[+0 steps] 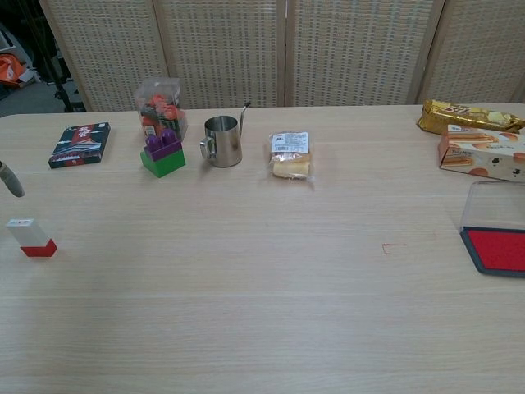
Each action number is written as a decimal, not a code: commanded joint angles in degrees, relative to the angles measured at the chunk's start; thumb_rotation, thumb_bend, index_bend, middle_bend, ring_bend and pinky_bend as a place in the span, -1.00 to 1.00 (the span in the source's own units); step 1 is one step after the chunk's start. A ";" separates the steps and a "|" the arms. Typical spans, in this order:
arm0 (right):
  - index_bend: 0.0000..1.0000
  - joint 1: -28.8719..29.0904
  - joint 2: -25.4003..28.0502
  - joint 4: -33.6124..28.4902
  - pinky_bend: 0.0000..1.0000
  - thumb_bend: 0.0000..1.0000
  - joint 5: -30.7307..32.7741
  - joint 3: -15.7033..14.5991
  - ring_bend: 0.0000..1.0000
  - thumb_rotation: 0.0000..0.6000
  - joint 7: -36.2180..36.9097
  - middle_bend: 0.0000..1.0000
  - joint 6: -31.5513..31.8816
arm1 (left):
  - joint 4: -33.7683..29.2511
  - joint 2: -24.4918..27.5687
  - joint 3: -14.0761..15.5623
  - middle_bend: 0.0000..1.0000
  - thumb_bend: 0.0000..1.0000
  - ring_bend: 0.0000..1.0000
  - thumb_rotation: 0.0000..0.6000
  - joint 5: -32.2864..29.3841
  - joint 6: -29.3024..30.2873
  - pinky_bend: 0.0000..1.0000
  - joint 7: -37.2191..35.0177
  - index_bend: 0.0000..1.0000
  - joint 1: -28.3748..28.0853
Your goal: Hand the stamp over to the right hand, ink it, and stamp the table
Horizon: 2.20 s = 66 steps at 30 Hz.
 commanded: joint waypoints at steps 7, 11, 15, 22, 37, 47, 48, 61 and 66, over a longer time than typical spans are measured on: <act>-1.00 0.15 0.32 0.04 -1.00 -1.00 0.34 0.07 -1.00 1.00 0.79 -1.00 -0.45 | 1.20 -3.51 -0.17 0.98 -0.49 1.00 1.00 -3.68 -0.87 0.84 5.77 -0.04 -1.68; -1.00 0.15 0.48 0.01 -1.00 -1.00 0.45 0.10 -1.00 1.00 1.20 -1.00 -0.53 | 1.10 -4.43 0.03 0.98 -0.47 1.00 1.00 -4.69 -1.20 0.84 7.87 0.01 -2.24; -1.00 0.17 0.60 0.06 -1.00 -1.00 0.58 0.13 -1.00 1.00 1.56 -1.00 -0.63 | 1.12 -5.08 0.21 0.99 -0.44 1.00 1.00 -5.72 -1.24 0.84 9.57 0.06 -2.55; -1.00 0.19 0.81 0.12 -1.00 -1.00 0.72 0.21 -1.00 1.00 2.20 -1.00 -0.68 | 0.64 -5.40 0.17 0.98 -0.34 1.00 1.00 -7.27 -0.61 0.84 11.86 0.20 -2.77; -1.00 0.32 1.01 0.10 -1.00 -1.00 0.99 0.18 -1.00 1.00 2.53 -1.00 -1.13 | -9.18 -1.36 -3.06 0.98 -0.35 1.00 1.00 -10.81 0.96 0.84 17.49 0.22 -5.34; -1.00 0.47 1.27 0.32 -1.00 -1.00 1.84 0.60 -1.00 1.00 3.54 -1.00 -1.50 | -21.87 1.38 -9.96 0.99 -0.34 1.00 1.00 -26.70 -4.97 0.84 27.46 0.26 -17.11; -1.00 0.49 1.31 0.33 -1.00 -1.00 1.89 0.63 -1.00 1.00 3.70 -1.00 -1.53 | -22.28 0.91 -10.60 0.99 -0.34 1.00 1.00 -29.05 -5.79 0.84 27.90 0.26 -18.77; -1.00 0.47 2.00 0.42 -1.00 -1.00 1.62 0.78 -1.00 1.00 6.14 -1.00 -1.39 | -18.65 -7.42 -10.22 0.99 -0.33 1.00 1.00 -50.48 -11.45 0.84 35.15 0.26 -37.87; -1.00 0.57 2.44 0.92 -1.00 -1.00 2.63 1.20 -1.00 1.00 7.79 -1.00 -1.91 | -15.21 -11.90 -8.80 0.99 -0.33 1.00 1.00 -56.85 -9.15 0.84 38.46 0.26 -44.43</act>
